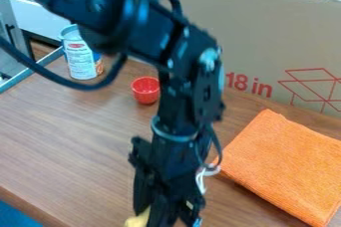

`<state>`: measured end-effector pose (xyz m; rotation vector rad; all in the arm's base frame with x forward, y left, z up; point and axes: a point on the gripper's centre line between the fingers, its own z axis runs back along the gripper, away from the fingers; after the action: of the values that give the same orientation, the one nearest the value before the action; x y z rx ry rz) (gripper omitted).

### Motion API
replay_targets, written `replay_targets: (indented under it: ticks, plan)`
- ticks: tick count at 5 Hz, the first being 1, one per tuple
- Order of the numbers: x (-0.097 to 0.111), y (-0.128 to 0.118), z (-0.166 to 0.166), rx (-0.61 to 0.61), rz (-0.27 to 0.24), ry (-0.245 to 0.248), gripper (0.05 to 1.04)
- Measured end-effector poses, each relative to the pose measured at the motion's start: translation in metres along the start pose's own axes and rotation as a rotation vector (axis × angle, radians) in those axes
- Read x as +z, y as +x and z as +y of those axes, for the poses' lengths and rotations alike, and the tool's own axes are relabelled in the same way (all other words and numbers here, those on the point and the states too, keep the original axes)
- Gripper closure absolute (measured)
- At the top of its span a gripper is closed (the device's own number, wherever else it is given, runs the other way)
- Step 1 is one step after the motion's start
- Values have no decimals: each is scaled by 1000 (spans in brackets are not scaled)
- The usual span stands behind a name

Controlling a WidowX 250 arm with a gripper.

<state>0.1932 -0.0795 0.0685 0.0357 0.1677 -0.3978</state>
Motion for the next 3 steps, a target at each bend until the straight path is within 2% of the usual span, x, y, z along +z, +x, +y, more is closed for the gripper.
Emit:
replay_targets:
  ticks: [1, 2, 3]
  plan:
    - [38, -9, 21, 52, -81, 41, 783]
    - [50, -22, 50, 138, -105, 45, 813]
    - [52, -41, 95, 294, -94, 86, 820]
